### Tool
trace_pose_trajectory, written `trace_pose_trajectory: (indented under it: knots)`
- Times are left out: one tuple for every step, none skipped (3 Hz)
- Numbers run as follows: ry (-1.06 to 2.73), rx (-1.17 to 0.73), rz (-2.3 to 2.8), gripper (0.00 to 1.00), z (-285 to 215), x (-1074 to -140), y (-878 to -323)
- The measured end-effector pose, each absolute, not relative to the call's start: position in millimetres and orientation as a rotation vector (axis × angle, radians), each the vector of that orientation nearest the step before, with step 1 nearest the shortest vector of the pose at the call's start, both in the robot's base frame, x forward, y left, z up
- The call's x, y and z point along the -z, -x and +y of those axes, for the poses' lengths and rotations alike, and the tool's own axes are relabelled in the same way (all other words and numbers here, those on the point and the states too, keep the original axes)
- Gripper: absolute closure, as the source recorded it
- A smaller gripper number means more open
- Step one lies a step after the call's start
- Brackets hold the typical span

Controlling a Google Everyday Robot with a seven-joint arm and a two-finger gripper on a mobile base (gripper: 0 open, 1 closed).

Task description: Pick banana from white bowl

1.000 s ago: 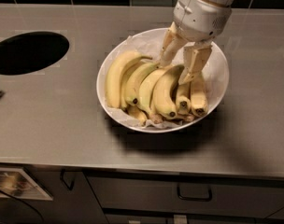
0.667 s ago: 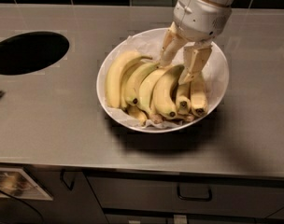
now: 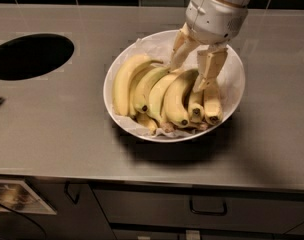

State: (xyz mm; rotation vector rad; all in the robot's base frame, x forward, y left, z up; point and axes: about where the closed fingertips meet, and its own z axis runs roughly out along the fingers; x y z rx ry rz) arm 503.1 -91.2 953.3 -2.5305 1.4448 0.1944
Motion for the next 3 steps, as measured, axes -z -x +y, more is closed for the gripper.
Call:
trace_pose_trajectory:
  knots:
    - [2.530, -0.194, 1.445, 0.42, -91.2, -953.3, -503.1]
    - [2.530, -0.194, 1.445, 0.44, -91.2, -953.3, -503.1]
    - [2.530, -0.194, 1.445, 0.25, -91.2, -953.3, -503.1]
